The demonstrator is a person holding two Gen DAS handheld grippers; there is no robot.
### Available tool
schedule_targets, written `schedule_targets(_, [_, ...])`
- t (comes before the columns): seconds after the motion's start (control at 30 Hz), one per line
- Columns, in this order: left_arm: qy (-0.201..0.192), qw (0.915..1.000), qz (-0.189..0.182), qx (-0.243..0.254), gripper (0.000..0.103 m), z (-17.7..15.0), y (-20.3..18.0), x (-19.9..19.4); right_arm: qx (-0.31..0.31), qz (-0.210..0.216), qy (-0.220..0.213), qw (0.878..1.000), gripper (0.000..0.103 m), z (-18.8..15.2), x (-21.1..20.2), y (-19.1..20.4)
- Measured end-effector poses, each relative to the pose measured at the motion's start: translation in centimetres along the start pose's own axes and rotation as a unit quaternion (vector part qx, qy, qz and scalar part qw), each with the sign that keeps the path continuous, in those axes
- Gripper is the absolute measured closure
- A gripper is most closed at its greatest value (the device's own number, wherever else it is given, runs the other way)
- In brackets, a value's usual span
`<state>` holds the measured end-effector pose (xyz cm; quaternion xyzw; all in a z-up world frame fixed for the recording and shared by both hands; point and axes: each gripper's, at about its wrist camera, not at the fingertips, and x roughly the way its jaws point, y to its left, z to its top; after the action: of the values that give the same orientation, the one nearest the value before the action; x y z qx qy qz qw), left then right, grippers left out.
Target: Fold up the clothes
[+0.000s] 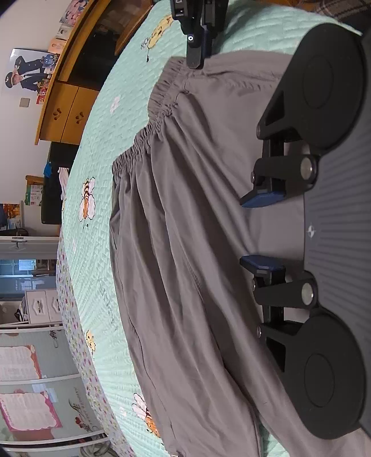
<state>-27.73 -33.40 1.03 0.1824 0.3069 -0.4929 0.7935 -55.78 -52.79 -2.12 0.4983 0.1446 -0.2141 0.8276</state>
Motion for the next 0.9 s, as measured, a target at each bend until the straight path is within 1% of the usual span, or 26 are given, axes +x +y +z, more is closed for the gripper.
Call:
schedule_targets(0.1, [0.002, 1.0000, -0.006, -0.002, 0.059, -0.3, 0.4, -1.4, -0.004, -0.008, -0.013, 1.000, 0.083, -0.7, -1.5, 0.3])
schedule_targets(0.13, [-0.004, 0.9999, -0.011, 0.006, 0.059, -0.6, 0.0, -2.2, -0.009, -0.017, -0.022, 1.000, 0.081, -0.9, -2.2, 0.7])
schedule_targets(0.17, [-0.011, 0.9997, -0.016, 0.014, 0.059, -0.8, -0.5, -2.9, -0.023, -0.025, -0.032, 0.999, 0.079, -1.3, -2.8, 1.3])
schedule_targets(0.2, [-0.017, 0.9994, -0.021, 0.022, 0.059, -1.0, -1.1, -3.7, -0.042, -0.032, -0.041, 0.998, 0.074, -1.7, -3.4, 1.9])
schedule_targets(0.23, [-0.023, 0.9990, -0.025, 0.030, 0.059, -1.3, -1.6, -4.4, -0.059, -0.031, -0.041, 0.997, 0.072, -2.2, -3.7, 2.5])
schedule_targets(0.3, [-0.036, 0.9977, -0.035, 0.046, 0.059, -1.7, -2.6, -6.0, -0.091, -0.019, -0.026, 0.995, 0.071, -3.1, -3.5, 3.7])
schedule_targets(0.33, [-0.034, 0.9963, -0.045, 0.065, 0.059, -2.2, -3.5, -6.4, -0.098, -0.010, -0.016, 0.995, 0.071, -3.5, -3.3, 4.2])
schedule_targets(0.43, [-0.028, 0.9891, -0.075, 0.123, 0.059, -3.8, -6.4, -7.6, -0.090, 0.014, 0.005, 0.996, 0.071, -3.9, -2.4, 4.9])
schedule_targets(0.47, [-0.024, 0.9874, -0.075, 0.137, 0.059, -4.3, -7.2, -7.7, -0.089, 0.013, 0.007, 0.996, 0.071, -3.9, -2.1, 5.0])
schedule_targets(0.53, [-0.018, 0.9854, -0.059, 0.158, 0.059, -5.3, -8.4, -7.3, -0.096, 0.006, 0.012, 0.995, 0.071, -4.0, -1.7, 5.1])
schedule_targets(0.63, [-0.016, 0.9843, -0.057, 0.166, 0.059, -6.0, -9.1, -7.0, -0.100, -0.007, 0.021, 0.995, 0.070, -4.3, -1.1, 4.7])
schedule_targets(0.77, [-0.021, 0.9820, -0.050, 0.181, 0.059, -6.1, -9.4, -6.8, -0.109, -0.004, 0.023, 0.994, 0.071, -4.7, -1.1, 4.4])
schedule_targets(0.9, [-0.031, 0.9783, -0.043, 0.200, 0.059, -6.5, -10.1, -7.1, -0.130, -0.009, 0.028, 0.991, 0.072, -4.6, -0.9, 5.0])
